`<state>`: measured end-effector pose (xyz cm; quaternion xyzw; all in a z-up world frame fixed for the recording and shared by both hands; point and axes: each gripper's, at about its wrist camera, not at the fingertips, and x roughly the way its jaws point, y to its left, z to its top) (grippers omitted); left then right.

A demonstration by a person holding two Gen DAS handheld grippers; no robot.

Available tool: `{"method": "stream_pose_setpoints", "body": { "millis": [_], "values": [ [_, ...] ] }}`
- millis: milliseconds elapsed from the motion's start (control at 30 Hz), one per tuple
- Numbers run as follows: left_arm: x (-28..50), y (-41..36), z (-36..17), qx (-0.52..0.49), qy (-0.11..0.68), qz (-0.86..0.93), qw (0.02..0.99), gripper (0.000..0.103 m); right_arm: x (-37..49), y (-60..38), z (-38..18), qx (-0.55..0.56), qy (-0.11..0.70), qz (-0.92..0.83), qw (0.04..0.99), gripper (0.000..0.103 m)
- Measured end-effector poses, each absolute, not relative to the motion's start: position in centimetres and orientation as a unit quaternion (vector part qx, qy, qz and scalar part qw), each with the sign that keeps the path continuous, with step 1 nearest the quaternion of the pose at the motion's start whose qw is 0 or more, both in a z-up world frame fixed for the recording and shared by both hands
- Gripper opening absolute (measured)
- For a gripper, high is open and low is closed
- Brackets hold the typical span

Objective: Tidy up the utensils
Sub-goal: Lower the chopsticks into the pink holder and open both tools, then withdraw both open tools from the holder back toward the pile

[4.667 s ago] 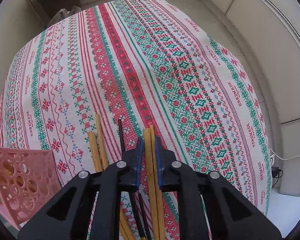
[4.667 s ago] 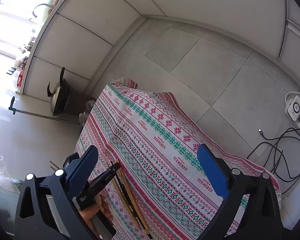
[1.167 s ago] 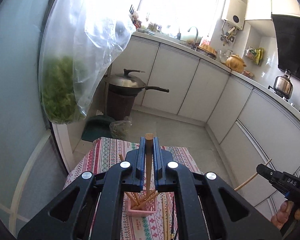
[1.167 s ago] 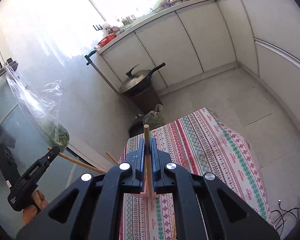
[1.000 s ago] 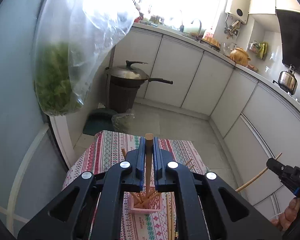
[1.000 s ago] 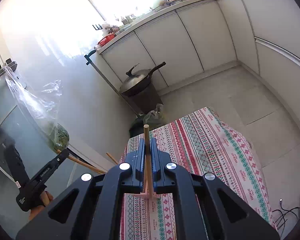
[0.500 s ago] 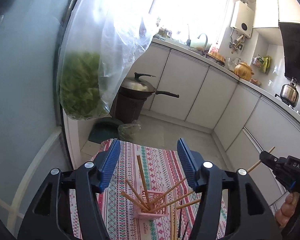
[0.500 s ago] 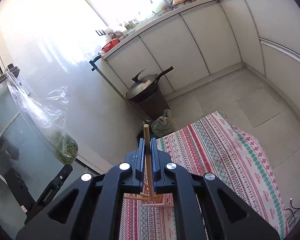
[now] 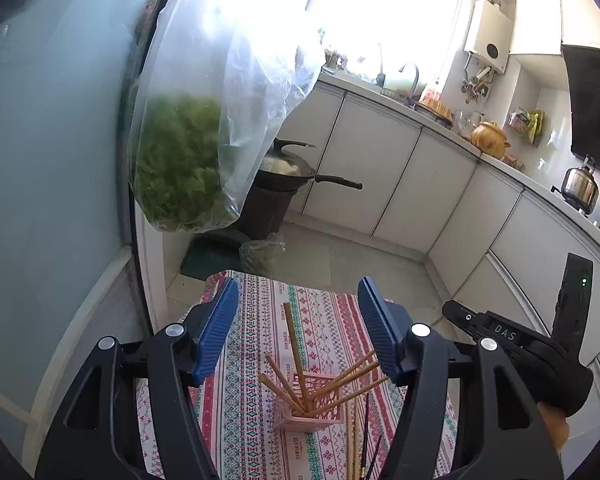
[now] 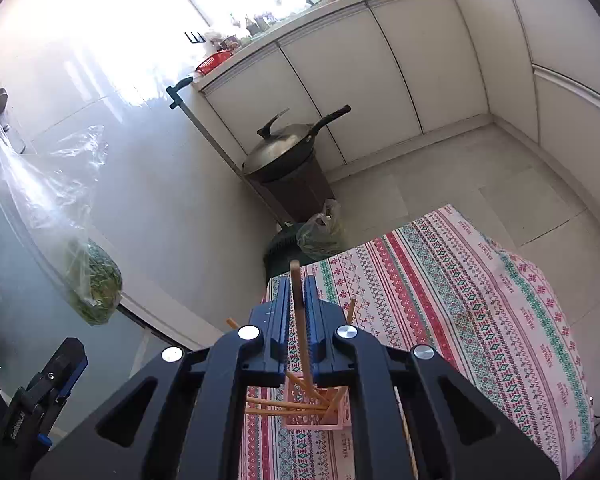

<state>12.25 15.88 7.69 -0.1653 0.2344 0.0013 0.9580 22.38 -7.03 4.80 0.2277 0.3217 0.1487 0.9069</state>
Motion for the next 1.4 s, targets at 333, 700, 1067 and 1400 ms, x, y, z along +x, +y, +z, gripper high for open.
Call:
{"method": "stream_pose_setpoints", "body": {
  "millis": [333,700,1067,1400],
  "values": [
    [11.8,13.0,8.0,-0.127,0.228,0.012,0.965,0.064,19.3,-7.0,6.7,0.158,0.286,0.133,0.936,0.012],
    [11.2,9.2,7.2,-0.076,0.232,0.018,0.97,0.077,15.8,-7.6,7.1,0.082,0.26,0.093,0.958,0.038],
    [11.0,8.1,6.6,-0.064,0.234,0.023,0.97,0.089,14.4,-9.1,6.1,0.057,0.25,0.042,0.966,0.063],
    [11.6,6.3,5.7,-0.045,0.252,0.016,0.967,0.096,13.9,-11.6,5.9,0.064,0.237,0.0,0.969,0.081]
  ]
}}
